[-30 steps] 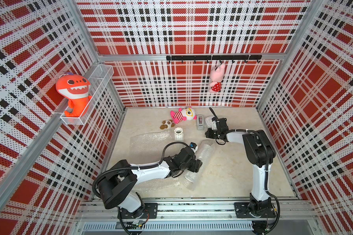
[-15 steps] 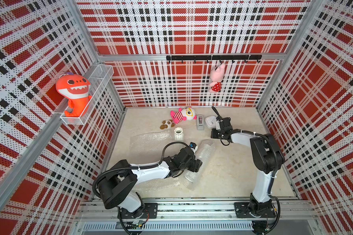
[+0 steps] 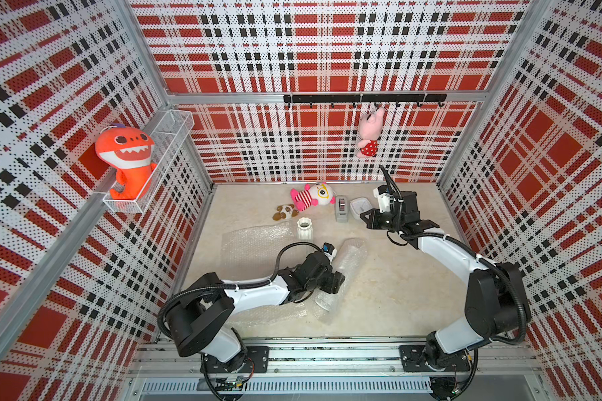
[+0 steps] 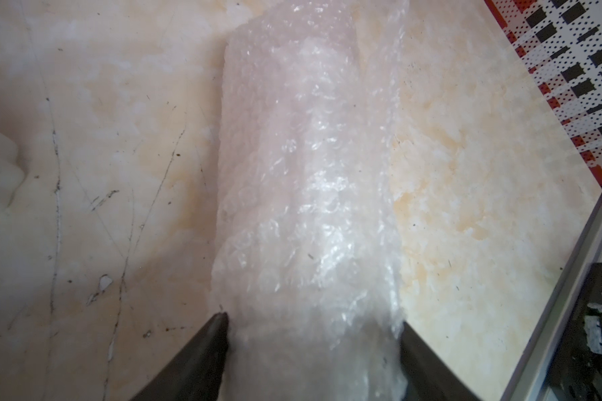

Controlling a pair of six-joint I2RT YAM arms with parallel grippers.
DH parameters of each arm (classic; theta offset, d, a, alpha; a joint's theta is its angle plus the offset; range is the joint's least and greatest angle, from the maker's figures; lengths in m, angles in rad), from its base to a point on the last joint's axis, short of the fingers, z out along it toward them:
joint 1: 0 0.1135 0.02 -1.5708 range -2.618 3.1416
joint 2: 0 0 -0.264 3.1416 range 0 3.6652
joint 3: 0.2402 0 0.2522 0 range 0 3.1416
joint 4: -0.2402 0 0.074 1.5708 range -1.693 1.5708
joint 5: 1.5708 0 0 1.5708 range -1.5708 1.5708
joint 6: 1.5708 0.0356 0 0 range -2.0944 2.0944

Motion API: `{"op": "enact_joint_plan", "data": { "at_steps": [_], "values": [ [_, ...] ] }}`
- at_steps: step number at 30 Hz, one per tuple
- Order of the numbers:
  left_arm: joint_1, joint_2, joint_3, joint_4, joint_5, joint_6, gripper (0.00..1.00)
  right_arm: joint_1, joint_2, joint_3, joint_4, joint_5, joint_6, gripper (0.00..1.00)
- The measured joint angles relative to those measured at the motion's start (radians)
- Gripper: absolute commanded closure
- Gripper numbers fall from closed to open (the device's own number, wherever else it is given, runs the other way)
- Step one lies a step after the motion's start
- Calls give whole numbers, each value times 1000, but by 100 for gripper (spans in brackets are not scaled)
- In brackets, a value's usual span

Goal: Wrap vases in bubble wrap
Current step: Tear off the tape using the Tape Cutter, then stick the tape on the bubble wrap.

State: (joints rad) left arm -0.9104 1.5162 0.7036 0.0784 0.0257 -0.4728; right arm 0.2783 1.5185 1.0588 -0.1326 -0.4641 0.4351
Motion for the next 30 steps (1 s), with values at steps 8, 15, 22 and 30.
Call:
{"op": "enact_joint_plan", "data": {
  "at_steps": [8, 15, 22, 30],
  "values": [
    [-5, -6, -27, 44, -11, -29, 29, 50, -198, -234, -93, -148, 144, 100],
    [-29, -6, -29, 49, -53, -51, 29, 155, -310, -367, -113, -162, 266, 100],
    [-53, -6, -29, 48, -92, -61, 29, 208, -269, -396, -86, -156, 315, 100],
    [-57, -6, -29, 48, -98, -62, 29, 217, -219, -396, -60, -158, 309, 100]
  ]
}}
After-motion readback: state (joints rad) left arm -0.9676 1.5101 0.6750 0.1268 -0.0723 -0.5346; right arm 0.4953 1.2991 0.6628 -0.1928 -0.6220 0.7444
